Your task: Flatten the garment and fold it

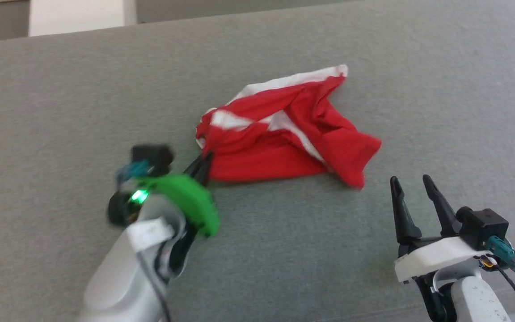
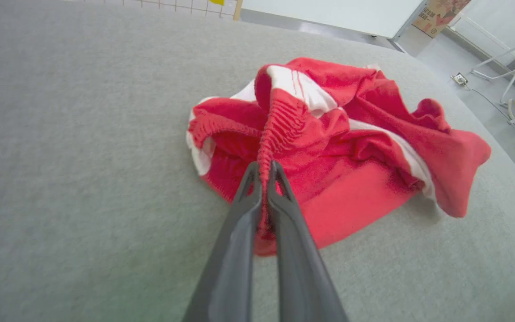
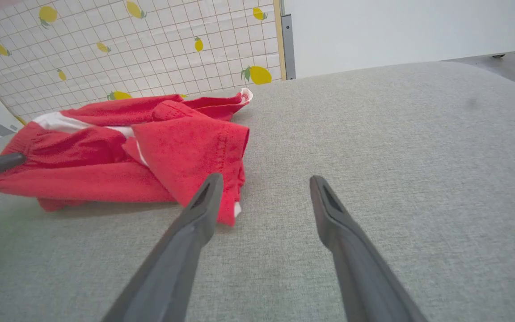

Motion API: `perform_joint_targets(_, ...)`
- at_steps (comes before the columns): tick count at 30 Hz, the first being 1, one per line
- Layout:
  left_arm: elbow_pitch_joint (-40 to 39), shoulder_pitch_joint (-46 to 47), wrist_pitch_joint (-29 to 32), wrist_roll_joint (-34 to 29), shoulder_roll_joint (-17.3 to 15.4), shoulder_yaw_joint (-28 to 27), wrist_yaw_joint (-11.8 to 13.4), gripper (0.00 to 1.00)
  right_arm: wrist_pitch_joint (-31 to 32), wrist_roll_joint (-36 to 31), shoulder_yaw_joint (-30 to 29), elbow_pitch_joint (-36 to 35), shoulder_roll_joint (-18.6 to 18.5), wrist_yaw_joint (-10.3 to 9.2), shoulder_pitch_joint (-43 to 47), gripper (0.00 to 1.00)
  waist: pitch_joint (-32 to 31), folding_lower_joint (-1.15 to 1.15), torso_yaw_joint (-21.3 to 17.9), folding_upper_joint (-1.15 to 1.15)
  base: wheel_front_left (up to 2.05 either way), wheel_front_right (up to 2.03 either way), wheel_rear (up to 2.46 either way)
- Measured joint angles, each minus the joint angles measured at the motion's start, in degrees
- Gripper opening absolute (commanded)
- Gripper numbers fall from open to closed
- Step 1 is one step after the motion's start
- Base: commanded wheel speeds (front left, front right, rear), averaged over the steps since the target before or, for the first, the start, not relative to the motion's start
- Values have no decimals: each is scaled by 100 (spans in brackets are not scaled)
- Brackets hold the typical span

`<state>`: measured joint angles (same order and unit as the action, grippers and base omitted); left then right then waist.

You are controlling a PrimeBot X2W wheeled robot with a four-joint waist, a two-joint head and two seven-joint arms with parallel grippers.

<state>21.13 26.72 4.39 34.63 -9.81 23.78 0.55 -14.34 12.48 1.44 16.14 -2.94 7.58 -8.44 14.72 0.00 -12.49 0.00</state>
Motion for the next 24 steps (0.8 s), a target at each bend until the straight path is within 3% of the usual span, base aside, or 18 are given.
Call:
perform_joint_targets(5, -1042, -1278, -41, 299, -463, -512, 515, 0, 131, -103, -76, -115, 2, 0, 59, 100, -148, 0, 401, 0, 0, 0, 0)
perform_joint_targets(7, -1247, -1646, 14, 367, -542, -591, 603, 0, 198, -135, -70, -172, -3, 0, 86, 100, -198, 0, 549, 0, 0, 0, 0)
perform_joint_targets(9, -1335, -1907, 5, 455, -536, -662, 686, 31, 289, -149, -42, -220, 1, 0, 124, 100, -244, 0, 691, 0, 0, 0, 0)
perform_joint_targets(11, -1334, -2089, 7, 588, -502, -710, 738, 42, 387, -180, -7, -257, 2, 0, 153, 100, -294, 0, 830, 0, 0, 0, 0)
perform_joint_targets(12, -1314, -2145, 2, 639, -475, -732, 767, 86, 434, -182, 14, -270, 2, 0, 156, 100, -314, 0, 882, 0, 0, 0, 0)
perform_joint_targets(13, -1278, -2196, -26, 647, -456, -748, 792, 100, 488, -187, 41, -300, 1, 0, 164, 100, -339, 0, 940, 0, 0, 0, 0)
perform_joint_targets(17, -1257, -2251, -513, 712, -354, -857, 662, 100, 865, -178, 190, -394, 1, 0, 301, 100, -436, 0, 1135, 0, 0, 0, 0)
perform_joint_targets(24, -1241, -2246, -1700, 450, -337, -1043, 347, 100, 2074, -243, 851, -649, 7, 0, 672, 100, -552, 0, 1422, 0, 0, 0, 0)
